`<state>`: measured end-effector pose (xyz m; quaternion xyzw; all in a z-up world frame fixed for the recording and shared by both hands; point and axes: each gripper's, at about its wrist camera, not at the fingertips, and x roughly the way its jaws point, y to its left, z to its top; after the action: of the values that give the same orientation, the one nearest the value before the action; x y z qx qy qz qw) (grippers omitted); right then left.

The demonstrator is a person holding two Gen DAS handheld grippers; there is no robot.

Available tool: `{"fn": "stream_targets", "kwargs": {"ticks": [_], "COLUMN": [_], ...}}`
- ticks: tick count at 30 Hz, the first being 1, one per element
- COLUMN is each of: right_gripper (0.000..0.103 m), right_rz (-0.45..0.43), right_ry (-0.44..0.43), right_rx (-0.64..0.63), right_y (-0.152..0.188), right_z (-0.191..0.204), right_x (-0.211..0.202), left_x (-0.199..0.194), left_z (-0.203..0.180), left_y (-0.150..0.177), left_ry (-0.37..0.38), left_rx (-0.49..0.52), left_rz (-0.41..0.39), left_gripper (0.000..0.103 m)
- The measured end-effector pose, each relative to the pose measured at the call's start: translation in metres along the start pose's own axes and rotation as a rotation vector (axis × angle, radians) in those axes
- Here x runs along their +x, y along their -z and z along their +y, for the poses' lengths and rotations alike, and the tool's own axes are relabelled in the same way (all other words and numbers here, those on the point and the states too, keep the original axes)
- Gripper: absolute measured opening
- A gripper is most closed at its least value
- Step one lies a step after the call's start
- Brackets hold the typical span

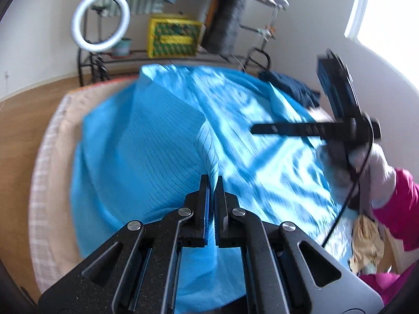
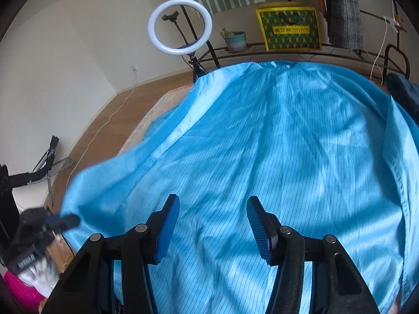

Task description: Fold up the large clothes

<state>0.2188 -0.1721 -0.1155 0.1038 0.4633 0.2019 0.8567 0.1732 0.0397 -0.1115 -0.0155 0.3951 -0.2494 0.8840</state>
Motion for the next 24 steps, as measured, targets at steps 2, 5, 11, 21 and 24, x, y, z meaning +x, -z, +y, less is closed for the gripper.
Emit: {"fn": "stream_targets", "kwargs": {"ticks": [2, 5, 11, 21, 24], "right_gripper": [0.057, 0.057, 0.057, 0.057, 0.057], "right_rz": [0.009, 0.023, 0.023, 0.037, 0.046], "right_ry": [-0.011, -0.016, -0.018, -0.095, -0.112], "right_rx": [0.022, 0.045, 0.029, -0.018, -0.034], "right_y": [0.004, 0.012, 0.023, 0.056, 0.055], "right_z": [-0.005, -0.011, -0.013, 0.009, 0.024], "right_x": [0.001, -0.001, -0.016, -0.028, -0.019], "left_x": [0.011, 0.018, -0.017, -0.057, -0.033], "left_z": [-0.015, -0.024, -0.011, 0.079, 0.091], "left_y": [0.012, 0.024, 0.038, 0.086, 0.101], "left_ry": [0.015, 0.025, 0.051, -0.069, -0.092], "left_rx": [0.024, 0.032, -0.054, -0.408, -0.454], "left_rz": [0.037, 0.103, 0.089, 0.055, 0.125], "left_gripper": [0.000, 0.009, 0.039, 0.039, 0.040]}}
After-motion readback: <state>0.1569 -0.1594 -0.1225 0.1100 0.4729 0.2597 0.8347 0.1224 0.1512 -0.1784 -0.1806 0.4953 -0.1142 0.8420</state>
